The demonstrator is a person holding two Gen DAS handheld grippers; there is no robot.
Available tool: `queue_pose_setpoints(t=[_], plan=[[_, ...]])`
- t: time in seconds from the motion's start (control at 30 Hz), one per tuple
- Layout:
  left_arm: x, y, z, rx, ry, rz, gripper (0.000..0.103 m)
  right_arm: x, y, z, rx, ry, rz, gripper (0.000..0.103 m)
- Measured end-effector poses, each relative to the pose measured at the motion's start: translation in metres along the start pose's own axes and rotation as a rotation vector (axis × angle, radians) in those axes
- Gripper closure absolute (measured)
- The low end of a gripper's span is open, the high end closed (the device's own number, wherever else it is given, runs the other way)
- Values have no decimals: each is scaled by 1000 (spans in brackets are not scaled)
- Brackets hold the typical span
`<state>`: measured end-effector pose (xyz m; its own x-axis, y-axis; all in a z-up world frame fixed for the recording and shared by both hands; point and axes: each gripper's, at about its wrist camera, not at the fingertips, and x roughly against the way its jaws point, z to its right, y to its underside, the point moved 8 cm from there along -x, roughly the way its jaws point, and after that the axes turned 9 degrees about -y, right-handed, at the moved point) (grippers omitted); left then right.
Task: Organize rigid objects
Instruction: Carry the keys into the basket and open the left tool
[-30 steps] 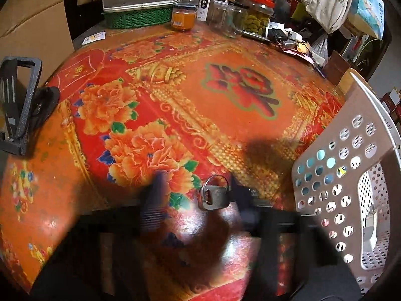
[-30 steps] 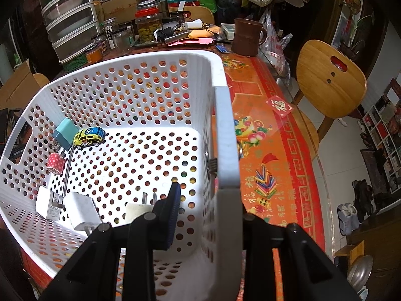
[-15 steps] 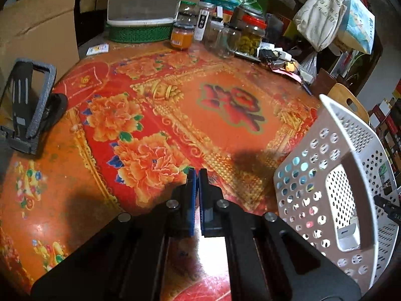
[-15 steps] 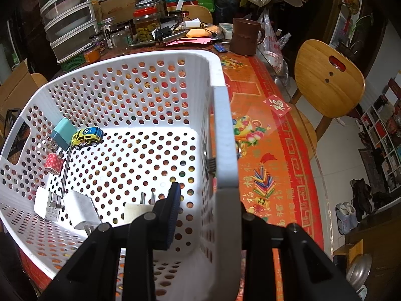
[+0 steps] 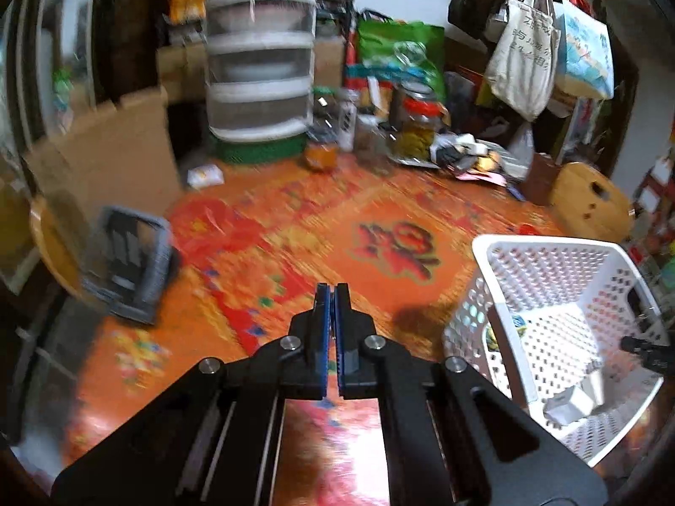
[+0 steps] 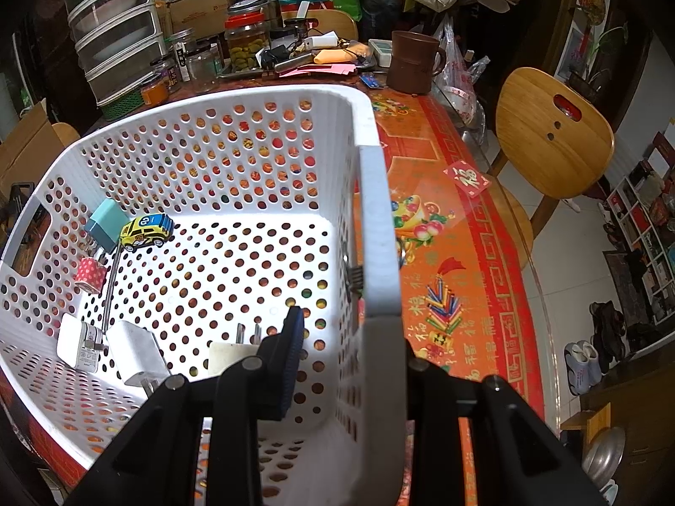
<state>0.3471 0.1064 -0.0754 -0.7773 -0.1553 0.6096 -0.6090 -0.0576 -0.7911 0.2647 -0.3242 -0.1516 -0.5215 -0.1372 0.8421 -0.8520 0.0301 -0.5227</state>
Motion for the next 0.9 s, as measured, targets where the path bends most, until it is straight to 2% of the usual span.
queue_pose_setpoints(t=[0.17, 0.33, 0.53, 0.9], plan=[[33, -18, -1, -35, -77, 45, 101, 1, -1, -1, 5, -10, 4, 74], [69, -32, 3, -41, -89, 80, 101, 1, -2, -1, 7, -14, 5, 74], [98, -48, 22, -85, -200, 137, 101, 1, -2, -2, 9, -17, 8, 74], [126, -52, 101, -188, -213, 178, 101, 1, -2, -3, 12, -25, 8, 74]])
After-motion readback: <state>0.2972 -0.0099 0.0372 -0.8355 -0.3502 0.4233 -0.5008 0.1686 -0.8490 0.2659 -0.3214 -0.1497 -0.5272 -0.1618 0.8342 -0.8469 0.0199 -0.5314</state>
